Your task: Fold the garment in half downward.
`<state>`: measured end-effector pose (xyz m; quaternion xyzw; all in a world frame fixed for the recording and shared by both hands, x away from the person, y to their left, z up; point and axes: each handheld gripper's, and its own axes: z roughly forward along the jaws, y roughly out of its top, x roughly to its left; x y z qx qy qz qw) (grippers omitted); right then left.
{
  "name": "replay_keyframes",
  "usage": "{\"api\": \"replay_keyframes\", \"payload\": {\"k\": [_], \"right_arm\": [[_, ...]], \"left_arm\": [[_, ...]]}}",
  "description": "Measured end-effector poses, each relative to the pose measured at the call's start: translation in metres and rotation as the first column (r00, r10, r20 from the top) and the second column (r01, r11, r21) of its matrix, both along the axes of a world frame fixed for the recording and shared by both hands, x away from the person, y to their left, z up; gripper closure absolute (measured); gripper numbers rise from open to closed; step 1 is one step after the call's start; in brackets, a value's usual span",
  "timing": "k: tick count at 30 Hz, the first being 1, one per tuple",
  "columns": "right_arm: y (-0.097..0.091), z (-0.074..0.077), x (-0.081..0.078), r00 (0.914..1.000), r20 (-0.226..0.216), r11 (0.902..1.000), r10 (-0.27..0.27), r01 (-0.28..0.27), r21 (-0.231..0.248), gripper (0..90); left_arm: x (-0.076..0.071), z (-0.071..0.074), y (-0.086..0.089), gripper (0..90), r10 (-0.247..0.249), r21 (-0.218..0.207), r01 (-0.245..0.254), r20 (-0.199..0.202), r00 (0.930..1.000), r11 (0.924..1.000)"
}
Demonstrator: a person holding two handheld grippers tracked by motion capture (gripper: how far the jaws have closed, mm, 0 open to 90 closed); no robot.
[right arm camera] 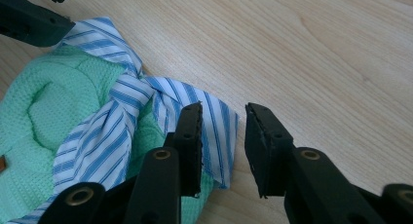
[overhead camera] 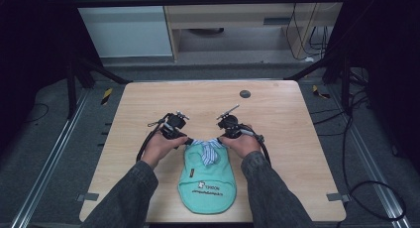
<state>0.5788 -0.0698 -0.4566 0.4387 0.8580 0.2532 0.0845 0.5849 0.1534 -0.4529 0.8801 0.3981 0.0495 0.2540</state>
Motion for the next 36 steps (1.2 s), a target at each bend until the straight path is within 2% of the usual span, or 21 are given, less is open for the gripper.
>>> {"api": "replay_keyframes", "payload": {"k": [6,18,28,31,36], "right_arm": [[0.003,-0.006,0.0,1.0,-0.009,1.0,-0.004,0.004,-0.005,64.1],[0.008,-0.016,0.001,0.9998,-0.018,0.9995,-0.005,0.005,-0.03,58.2],[0.009,-0.02,0.001,0.9999,-0.012,0.9991,-0.009,0.008,-0.042,55.3],[0.011,-0.02,-0.001,0.9999,-0.015,0.9993,0.002,-0.003,-0.038,62.5],[0.014,-0.019,-0.003,0.9993,-0.016,0.9987,0.034,-0.035,-0.037,76.9]], "left_arm": [[0.001,-0.006,-0.001,58.9,0.011,0.003,-0.011,-0.003,0.9999,0.9999],[-0.001,-0.019,-0.004,61.1,-0.003,0.023,0.004,-0.031,0.9995,0.9997],[-0.002,-0.02,-0.005,61.3,-0.009,0.025,0.009,-0.02,0.9998,0.9996],[-0.003,-0.02,-0.007,64.7,-0.02,0.028,0.02,-0.015,0.9997,0.9994],[-0.005,-0.02,-0.01,77.4,-0.043,0.047,0.042,0.011,0.999,0.998]]}}
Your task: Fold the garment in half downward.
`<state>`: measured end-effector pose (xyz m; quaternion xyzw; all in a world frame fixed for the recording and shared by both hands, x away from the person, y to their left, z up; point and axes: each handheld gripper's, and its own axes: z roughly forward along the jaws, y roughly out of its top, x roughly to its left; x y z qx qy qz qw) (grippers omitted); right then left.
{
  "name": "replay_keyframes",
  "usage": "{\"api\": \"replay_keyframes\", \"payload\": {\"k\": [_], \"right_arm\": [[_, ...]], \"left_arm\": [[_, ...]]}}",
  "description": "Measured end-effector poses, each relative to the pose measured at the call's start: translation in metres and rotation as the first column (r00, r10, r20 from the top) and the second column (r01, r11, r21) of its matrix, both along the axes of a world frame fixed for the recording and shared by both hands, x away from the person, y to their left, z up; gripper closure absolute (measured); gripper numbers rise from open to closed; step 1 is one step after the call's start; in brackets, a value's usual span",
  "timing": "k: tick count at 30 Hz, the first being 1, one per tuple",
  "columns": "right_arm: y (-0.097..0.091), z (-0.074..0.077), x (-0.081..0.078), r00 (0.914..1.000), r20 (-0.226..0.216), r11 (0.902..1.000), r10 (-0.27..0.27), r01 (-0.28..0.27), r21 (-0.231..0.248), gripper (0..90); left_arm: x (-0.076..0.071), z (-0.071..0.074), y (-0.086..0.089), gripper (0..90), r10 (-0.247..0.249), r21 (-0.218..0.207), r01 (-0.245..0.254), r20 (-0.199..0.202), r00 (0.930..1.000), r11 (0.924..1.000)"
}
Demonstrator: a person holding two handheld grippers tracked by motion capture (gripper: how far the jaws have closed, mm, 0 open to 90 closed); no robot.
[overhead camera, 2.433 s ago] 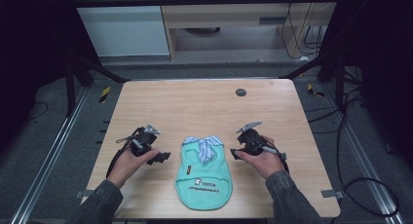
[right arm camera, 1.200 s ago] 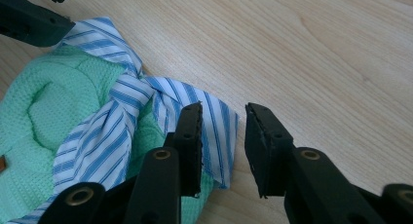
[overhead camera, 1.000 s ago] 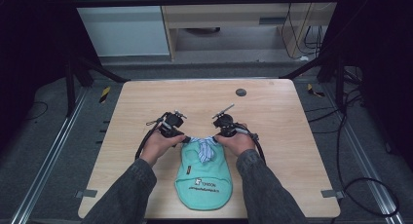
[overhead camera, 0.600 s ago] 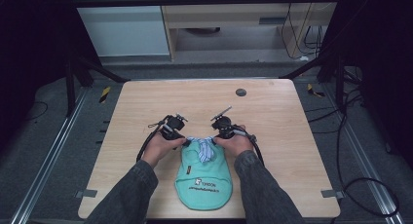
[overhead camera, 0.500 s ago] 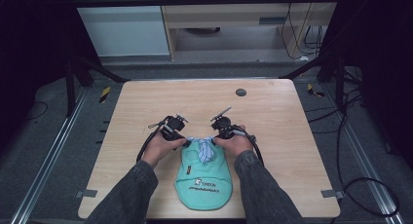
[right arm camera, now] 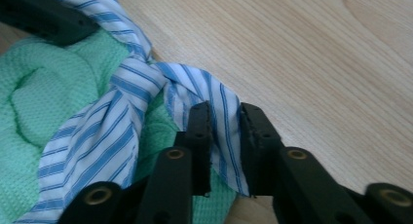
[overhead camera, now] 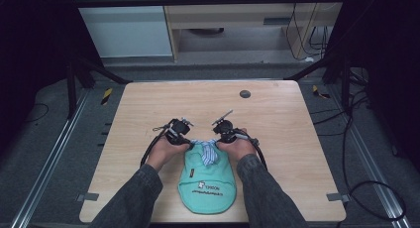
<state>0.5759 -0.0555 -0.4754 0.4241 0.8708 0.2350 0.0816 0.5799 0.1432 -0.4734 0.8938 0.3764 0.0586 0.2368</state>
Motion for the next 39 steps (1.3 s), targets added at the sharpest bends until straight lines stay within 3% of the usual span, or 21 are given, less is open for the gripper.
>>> {"api": "replay_keyframes", "payload": {"k": [2,6,24,39], "right_arm": [[0.001,0.0,-0.001,0.9999,0.003,0.9999,0.011,-0.011,-0.004,80.2],[0.0,0.003,-0.003,0.9998,0.01,0.9999,0.016,-0.017,0.004,82.3],[-0.009,0.037,-0.017,0.9937,0.105,0.9973,0.039,-0.045,0.058,82.6],[-0.017,0.052,-0.022,0.987,0.146,0.9954,0.067,-0.076,0.058,82.6]], "left_arm": [[0.0,0.0,0.001,83.1,-0.006,-0.003,0.006,0.001,1.0,1.0],[0.0,0.001,0.004,86.0,-0.011,-0.018,0.011,-0.001,0.9999,0.9998],[-0.006,0.041,0.006,87.1,-0.06,-0.019,0.062,0.087,0.9944,0.9979],[-0.009,0.055,0.003,87.2,-0.091,-0.026,0.095,0.123,0.9882,0.9951]]}}
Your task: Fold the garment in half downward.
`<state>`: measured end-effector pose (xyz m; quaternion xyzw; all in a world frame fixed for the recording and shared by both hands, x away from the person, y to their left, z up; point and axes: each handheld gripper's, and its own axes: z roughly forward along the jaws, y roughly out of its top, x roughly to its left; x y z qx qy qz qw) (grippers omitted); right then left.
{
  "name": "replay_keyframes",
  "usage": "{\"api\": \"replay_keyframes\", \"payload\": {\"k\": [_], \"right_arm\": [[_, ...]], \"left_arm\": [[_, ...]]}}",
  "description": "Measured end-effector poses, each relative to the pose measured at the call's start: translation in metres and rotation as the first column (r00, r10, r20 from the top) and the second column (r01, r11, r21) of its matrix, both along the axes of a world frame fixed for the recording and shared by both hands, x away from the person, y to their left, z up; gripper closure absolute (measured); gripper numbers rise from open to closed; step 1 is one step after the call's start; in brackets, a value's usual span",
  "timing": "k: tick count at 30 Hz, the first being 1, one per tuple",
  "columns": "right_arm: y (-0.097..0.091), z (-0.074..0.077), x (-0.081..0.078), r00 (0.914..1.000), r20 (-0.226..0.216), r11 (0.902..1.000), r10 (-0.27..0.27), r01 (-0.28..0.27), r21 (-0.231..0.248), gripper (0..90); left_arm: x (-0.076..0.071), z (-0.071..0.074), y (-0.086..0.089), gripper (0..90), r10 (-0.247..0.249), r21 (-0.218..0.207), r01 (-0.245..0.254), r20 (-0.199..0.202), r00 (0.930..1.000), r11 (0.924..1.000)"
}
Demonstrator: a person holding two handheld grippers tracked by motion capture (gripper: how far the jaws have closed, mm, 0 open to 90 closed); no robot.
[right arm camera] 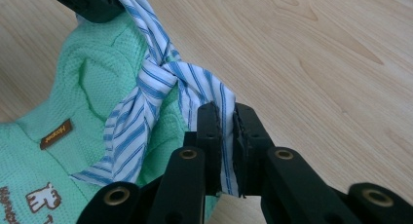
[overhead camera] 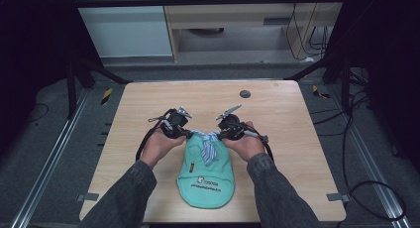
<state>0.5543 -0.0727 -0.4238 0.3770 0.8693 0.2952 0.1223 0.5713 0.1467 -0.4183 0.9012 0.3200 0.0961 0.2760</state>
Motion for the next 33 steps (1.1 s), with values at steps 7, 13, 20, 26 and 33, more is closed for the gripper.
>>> {"api": "replay_keyframes", "payload": {"k": [7,13,20,26,33], "right_arm": [[0.0,0.002,0.0,1.0,-0.002,1.0,0.003,-0.003,-0.005,82.6],[0.0,0.003,0.001,0.9999,0.003,0.9999,0.011,-0.011,-0.012,82.6],[-0.001,0.009,0.001,0.9996,0.019,0.9998,0.02,-0.02,-0.007,82.5],[-0.002,0.017,0.002,0.9992,0.035,0.9998,0.02,-0.019,-0.008,82.6],[-0.004,0.022,0.002,0.9978,0.054,0.9992,0.04,-0.04,-0.009,82.5]], "left_arm": [[-0.001,0.0,0.0,87.1,-0.008,0.001,0.008,0.007,0.9999,1.0],[-0.001,0.001,0.0,87.1,-0.01,0.0,0.01,0.01,0.9999,1.0],[-0.001,0.008,0.001,87.1,-0.017,-0.012,0.018,0.029,0.9994,0.9998],[0.0,0.016,0.001,87.1,-0.023,-0.012,0.023,0.054,0.9983,0.9997],[0.001,0.019,0.0,87.2,-0.028,-0.015,0.029,0.069,0.9972,0.9995]]}}
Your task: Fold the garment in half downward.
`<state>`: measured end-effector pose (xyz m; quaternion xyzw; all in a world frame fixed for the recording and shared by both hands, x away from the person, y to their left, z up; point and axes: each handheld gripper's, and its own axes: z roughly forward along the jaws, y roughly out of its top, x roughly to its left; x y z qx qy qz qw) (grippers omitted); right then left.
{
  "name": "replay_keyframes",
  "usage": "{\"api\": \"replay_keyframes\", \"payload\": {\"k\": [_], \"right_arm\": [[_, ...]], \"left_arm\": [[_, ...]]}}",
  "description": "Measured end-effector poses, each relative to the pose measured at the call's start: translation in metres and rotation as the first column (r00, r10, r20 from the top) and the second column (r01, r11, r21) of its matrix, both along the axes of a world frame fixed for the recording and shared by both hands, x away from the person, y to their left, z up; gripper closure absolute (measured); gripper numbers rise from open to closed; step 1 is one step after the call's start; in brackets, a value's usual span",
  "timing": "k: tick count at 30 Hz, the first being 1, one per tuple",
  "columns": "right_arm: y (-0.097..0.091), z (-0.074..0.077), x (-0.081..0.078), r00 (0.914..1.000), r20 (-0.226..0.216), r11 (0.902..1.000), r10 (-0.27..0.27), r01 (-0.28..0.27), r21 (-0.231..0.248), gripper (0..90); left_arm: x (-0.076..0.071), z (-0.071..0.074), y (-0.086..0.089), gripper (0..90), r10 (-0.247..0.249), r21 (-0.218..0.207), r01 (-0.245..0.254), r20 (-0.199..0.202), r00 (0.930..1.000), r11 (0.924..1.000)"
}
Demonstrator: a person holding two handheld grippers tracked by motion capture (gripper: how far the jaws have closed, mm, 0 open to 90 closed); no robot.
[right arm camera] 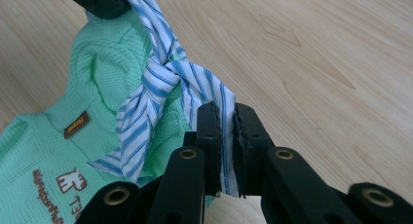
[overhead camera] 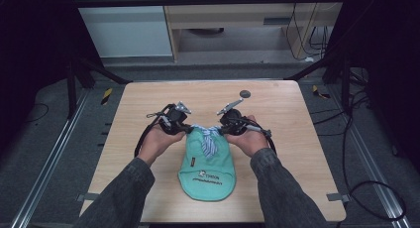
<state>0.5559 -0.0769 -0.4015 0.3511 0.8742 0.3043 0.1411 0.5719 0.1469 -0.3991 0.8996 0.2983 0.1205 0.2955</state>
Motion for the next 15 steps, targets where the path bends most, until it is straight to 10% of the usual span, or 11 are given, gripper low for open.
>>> {"api": "replay_keyframes", "payload": {"k": [15], "right_arm": [[-0.004,0.01,0.0,0.9985,0.042,0.9994,0.035,-0.034,-0.01,82.5]], "left_arm": [[0.001,0.012,-0.001,87.1,-0.019,0.003,0.019,0.037,0.9991,0.9998]]}}
